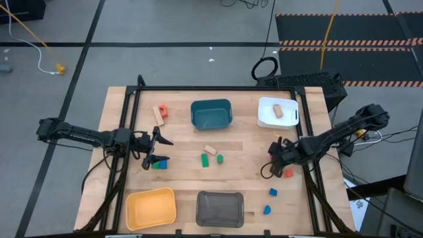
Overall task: Sort & place blocks by color
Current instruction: Put the bottom right orange block into the yellow bin
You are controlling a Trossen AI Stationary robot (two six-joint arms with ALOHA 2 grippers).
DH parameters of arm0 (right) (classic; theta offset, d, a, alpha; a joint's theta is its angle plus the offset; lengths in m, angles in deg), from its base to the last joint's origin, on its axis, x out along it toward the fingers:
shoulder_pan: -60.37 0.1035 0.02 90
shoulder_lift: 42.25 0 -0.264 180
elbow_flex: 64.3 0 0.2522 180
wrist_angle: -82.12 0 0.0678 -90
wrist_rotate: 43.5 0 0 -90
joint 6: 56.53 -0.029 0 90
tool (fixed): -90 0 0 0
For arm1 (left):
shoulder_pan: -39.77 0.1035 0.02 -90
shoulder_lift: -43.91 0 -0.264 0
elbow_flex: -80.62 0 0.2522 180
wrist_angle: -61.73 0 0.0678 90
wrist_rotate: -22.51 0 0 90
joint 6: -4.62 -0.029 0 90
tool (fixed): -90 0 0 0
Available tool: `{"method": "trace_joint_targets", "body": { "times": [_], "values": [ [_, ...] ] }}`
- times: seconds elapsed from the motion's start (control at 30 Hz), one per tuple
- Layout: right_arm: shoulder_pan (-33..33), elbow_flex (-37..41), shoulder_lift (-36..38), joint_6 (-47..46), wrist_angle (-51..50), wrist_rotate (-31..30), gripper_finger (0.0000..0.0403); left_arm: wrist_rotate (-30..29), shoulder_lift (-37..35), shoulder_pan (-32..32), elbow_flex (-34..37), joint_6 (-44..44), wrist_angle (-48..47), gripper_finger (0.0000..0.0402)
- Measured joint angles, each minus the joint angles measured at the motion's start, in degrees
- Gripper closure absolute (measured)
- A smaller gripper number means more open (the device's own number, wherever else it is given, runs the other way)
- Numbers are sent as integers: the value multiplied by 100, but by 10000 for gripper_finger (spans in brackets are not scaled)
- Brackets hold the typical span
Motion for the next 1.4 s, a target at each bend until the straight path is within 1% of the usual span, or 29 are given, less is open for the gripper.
{"method": "trace_joint_targets", "body": {
  "times": [0.2, 0.27, 0.33, 0.43, 0.53, 0.63, 0.9, 0.97, 1.07, 1.13, 1.3, 1.4],
  "values": [
    [1, -6, 284, 708, 1987, -332, 284, 0, 0, -2, 0, -3, 0, 94],
    [1, -20, 287, 1022, 2642, -342, 284, -9, 0, 0, 1, -168, 14, 94],
    [1, -20, 282, 1328, 3122, -341, 284, -9, -1, -1, 0, -343, 24, 94],
    [-3, -20, 287, 1698, 3639, -340, 284, -11, -1, 0, 0, -370, 24, 94],
    [-49, -20, 284, 1975, 3872, -341, 284, -13, 0, 0, 1, -403, 116, 94],
    [-163, -20, 284, 2128, 3926, -346, 284, -13, 0, 0, 1, -479, 466, 94],
    [-489, -24, 284, 2178, 3924, -402, 284, -210, -1, -1, -1, -426, 1545, 94],
    [-536, -24, 265, 2097, 3929, -573, 280, -231, -4, 0, -1, -454, 1711, 94],
    [-618, -24, 211, 1976, 3946, -674, 280, -561, -2, 5, -1, -737, 1967, 94],
    [-675, -24, 128, 1975, 4151, -674, 283, -783, -2, 5, -1, -962, 2207, 94],
    [-811, -28, -108, 2355, 5047, -648, 283, -807, 0, 5, -1, -1627, 2865, 94],
    [-915, -31, -210, 2425, 5324, -633, 283, -807, -4, 5, -1, -1795, 3303, 94]
  ]
}}
